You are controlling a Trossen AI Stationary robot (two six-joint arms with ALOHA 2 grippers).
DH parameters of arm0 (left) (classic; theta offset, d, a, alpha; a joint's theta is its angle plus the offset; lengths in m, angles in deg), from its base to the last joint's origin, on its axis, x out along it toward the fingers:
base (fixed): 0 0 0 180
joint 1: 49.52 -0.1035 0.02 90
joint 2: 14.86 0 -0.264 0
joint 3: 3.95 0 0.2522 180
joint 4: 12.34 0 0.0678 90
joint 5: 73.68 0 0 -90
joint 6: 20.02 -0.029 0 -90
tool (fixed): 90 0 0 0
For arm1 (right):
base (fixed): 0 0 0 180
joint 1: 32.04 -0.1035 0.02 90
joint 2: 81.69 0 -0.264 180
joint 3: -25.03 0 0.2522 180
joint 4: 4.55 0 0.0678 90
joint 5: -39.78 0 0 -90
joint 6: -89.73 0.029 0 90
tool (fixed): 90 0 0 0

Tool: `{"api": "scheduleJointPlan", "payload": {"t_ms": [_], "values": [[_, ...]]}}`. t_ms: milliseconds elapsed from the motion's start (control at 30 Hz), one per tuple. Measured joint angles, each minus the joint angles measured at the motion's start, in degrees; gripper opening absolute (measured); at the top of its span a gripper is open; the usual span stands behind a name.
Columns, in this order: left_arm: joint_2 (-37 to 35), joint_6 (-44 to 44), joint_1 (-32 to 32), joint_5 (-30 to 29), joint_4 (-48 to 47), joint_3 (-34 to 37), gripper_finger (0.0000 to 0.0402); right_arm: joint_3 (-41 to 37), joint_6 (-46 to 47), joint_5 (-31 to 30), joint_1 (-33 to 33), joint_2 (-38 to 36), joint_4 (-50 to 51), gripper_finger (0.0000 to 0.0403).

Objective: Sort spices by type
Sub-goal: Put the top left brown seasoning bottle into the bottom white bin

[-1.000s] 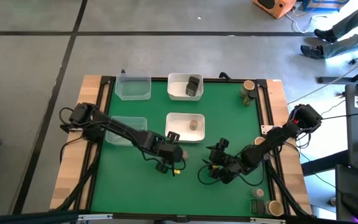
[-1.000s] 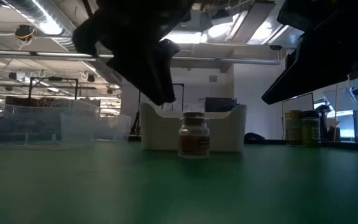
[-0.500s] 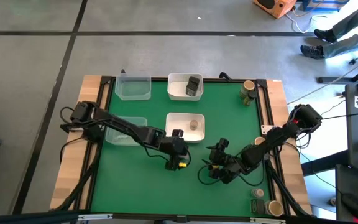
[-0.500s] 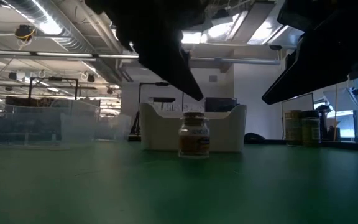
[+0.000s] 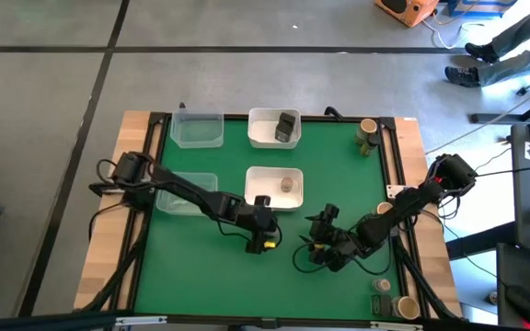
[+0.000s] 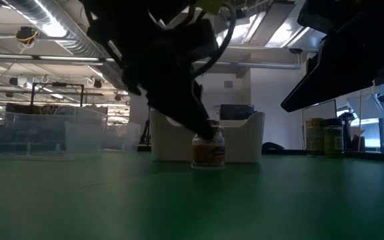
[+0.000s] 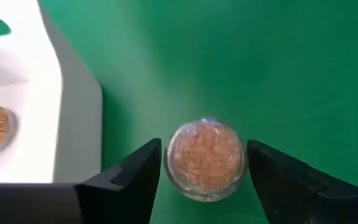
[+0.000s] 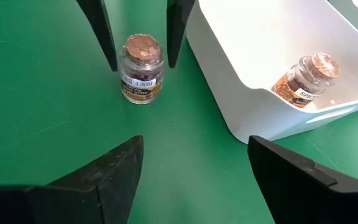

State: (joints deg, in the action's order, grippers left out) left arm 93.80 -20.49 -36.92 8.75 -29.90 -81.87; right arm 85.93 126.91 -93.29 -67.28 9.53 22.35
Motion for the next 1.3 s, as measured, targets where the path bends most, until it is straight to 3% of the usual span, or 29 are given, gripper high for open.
{"api": "scheduleJointPlan", "payload": {"t_ms": [200, 433, 767, 1067, 1300], "values": [[-0.04, -0.85, 0.01, 0.02, 0.28, 0.0, 0.0212, 0.01, 0.01, -0.52, 0.0, 0.0, 0.01, 0.0287], [-0.06, -1.68, -0.02, -0.04, 0.49, -0.02, 0.0156, 0.01, -0.01, -0.92, 0.0, 0.0, 0.08, 0.0287], [-5.15, -2.88, 0.17, -0.93, -0.54, -0.46, 0.0166, 0.01, -0.01, -0.92, 0.0, 0.0, 0.12, 0.0287], [-14.87, -8.4, -3.17, -13.82, -2.82, -0.33, 0.0165, 0.03, -0.01, -0.92, 0.0, 0.0, 0.21, 0.0287], [-12.48, -9.04, -9.5, -14.99, -2.87, -0.09, 0.0168, 0.03, -0.01, -1.4, 0.0, 0.0, 0.3, 0.0287]]}}
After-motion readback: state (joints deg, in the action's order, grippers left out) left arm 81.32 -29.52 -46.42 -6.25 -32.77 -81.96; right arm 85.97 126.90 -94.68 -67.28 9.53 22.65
